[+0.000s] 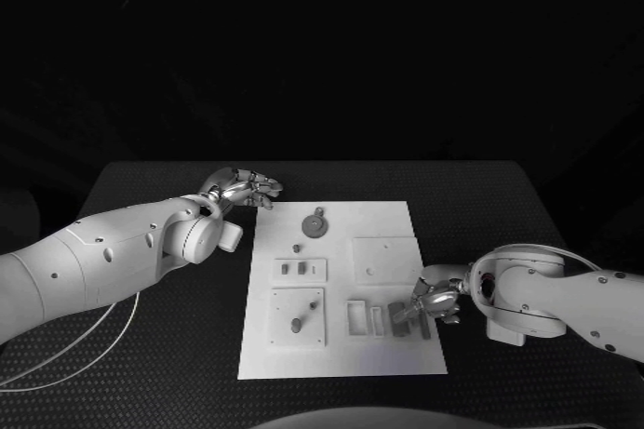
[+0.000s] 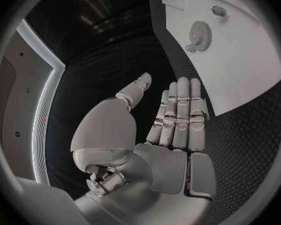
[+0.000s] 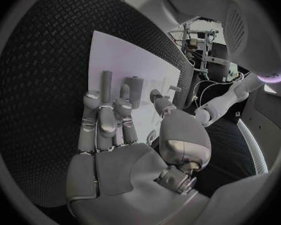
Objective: Assemble the parts on the task board
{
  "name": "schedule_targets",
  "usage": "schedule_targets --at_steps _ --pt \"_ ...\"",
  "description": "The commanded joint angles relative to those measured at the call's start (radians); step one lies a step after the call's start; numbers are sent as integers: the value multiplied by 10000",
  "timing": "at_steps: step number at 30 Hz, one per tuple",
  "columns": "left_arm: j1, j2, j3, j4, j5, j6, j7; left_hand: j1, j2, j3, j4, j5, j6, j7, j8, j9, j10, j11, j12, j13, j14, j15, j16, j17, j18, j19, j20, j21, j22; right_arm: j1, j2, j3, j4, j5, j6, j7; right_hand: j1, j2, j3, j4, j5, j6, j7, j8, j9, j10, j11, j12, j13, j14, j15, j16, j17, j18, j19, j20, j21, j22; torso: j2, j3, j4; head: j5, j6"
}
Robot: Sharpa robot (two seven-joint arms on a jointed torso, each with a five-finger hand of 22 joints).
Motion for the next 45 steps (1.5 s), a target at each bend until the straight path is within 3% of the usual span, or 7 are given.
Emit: schedule_targets --at_steps 1,10,32,36,41,45 --pt "8 -5 1 86 42 153 34 -92 5 -24 52 11 -33 -27 46 9 -47 33 -62 13 53 21 -49 17 -30 -41 17 40 6 -97 146 -19 -64 -469 -297 -240 -66 12 21 -49 -27 -131 53 -90 -31 -15 91 -27 23 38 -40 -8 -2 143 -43 -28 27 19 7 21 14 24 -53" --pt "8 -18 -4 159 42 157 33 -117 -5 -35 64 12 -39 -23 41 6 -72 45 -80 19 55 21 -58 28 -30 -41 17 41 6 -243 449 -22 -216 -776 -803 -378 -107 -34 55 -129 -27 -235 121 -229 -89 -40 160 -11 75 -14 25 -14 -25 143 -65 -12 20 48 8 18 3 97 -111" --pt "10 -21 -8 243 45 136 -28 -166 -32 -50 97 12 -99 44 3 -12 -113 62 -114 40 58 21 -82 56 -26 -46 15 40 7 -444 1044 -110 -512 -750 -941 -636 -137 264 130 -433 -27 -355 234 -488 -239 -123 275 -27 153 -188 144 -42 -126 143 -158 54 -7 122 5 2 4 142 -162" --pt "10 -23 -8 247 45 147 -40 -168 -41 -50 99 12 -114 62 -6 -17 -127 67 -123 43 60 20 -87 63 -25 -46 15 40 7 -444 1059 -114 -523 -745 -948 -640 -67 561 117 -756 -27 -312 248 -534 -277 -124 288 -26 180 -202 163 -45 -111 143 -170 81 3 162 3 -1 -3 130 -150" --pt "10 -32 -8 253 45 136 -48 -167 -45 -49 100 12 -123 73 -11 -19 -135 71 -129 46 63 19 -89 68 -24 -44 13 41 7 -444 1021 -115 -518 -719 -996 -632 87 1222 64 -1524 -28 -195 239 -565 -309 -102 283 -31 211 -173 168 -57 -43 143 -168 126 12 212 -1 6 3 152 -161" --pt "10 -41 -9 249 45 117 -50 -165 -45 -47 100 12 -123 76 -12 -19 -138 72 -131 47 64 18 -90 70 -23 -43 13 42 8 -442 934 -115 -466 -492 -1121 -611 539 1617 129 -1632 -26 -114 214 -552 -304 -77 262 -28 226 -201 156 -62 -81 143 -200 123 25 250 2 8 -8 161 -160"
